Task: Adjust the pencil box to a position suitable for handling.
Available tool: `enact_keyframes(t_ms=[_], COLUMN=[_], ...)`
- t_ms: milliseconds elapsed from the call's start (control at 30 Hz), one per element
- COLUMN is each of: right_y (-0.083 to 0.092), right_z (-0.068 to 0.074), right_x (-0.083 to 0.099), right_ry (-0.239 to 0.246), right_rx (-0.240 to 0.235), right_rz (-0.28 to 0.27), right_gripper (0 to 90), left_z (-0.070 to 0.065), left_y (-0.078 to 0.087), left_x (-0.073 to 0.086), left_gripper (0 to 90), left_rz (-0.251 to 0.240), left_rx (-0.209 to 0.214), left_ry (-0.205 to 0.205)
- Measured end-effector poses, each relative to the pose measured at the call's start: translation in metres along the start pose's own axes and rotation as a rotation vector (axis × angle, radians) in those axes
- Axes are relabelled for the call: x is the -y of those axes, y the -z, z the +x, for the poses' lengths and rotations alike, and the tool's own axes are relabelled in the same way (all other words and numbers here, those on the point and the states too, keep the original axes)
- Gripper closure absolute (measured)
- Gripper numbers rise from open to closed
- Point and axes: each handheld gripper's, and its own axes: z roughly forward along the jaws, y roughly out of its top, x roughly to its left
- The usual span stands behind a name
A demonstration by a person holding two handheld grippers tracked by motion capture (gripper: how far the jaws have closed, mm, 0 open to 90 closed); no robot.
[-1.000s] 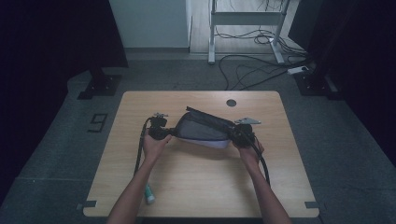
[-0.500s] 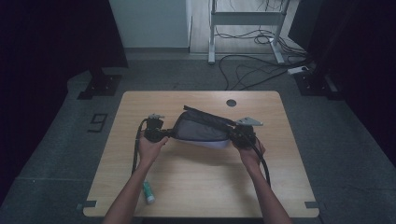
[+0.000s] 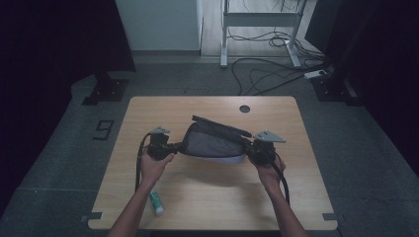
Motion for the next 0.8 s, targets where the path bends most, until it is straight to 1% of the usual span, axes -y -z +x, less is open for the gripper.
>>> enact_keyframes(t_ms=[33, 67, 100, 233, 400, 433, 467, 500, 533, 667, 800], right_y=[0.002, 0.003, 0.005, 0.014, 0.023, 0.023, 0.025, 0.025, 0.025, 0.022, 0.014], right_z=[0.001, 0.002, 0.003, 0.008, 0.012, 0.012, 0.014, 0.014, 0.015, 0.016, 0.012], right_x=[0.002, 0.003, 0.005, 0.013, 0.022, 0.022, 0.026, 0.026, 0.029, 0.038, 0.047], right_ry=[0.0, 0.001, 0.002, 0.011, 0.008, 0.008, 0.006, 0.006, 0.007, 0.003, -0.004], right_rx=[-0.002, -0.004, -0.006, -0.015, -0.029, -0.029, -0.035, -0.035, -0.038, -0.04, -0.041], right_rz=[-0.002, -0.003, -0.003, -0.01, -0.015, -0.015, -0.01, -0.01, -0.007, 0.01, 0.051], right_gripper=[85.4, 85.4, 85.4, 85.4, 85.4, 85.4, 85.4, 85.4, 85.3, 85.3, 85.4], left_z=[0.0, -0.002, -0.002, -0.007, -0.014, -0.014, -0.015, -0.015, -0.014, -0.012, -0.009], left_y=[0.0, 0.002, 0.002, 0.009, 0.015, 0.015, 0.015, 0.015, 0.014, 0.008, -0.001], left_x=[0.0, 0.005, 0.005, 0.018, 0.032, 0.032, 0.037, 0.037, 0.042, 0.052, 0.058], left_gripper=[85.8, 85.8, 85.7, 85.4, 85.2, 85.1, 85.1, 84.9, 84.9, 84.7, 83.7], left_rz=[0.0, -0.002, -0.002, -0.009, -0.017, -0.017, -0.01, -0.01, 0.002, 0.032, 0.069], left_rx=[0.0, 0.004, 0.004, 0.029, 0.038, 0.038, 0.046, 0.046, 0.051, 0.058, 0.058], left_ry=[0.0, -0.007, -0.007, -0.019, -0.033, -0.033, -0.033, -0.033, -0.029, -0.021, -0.013])
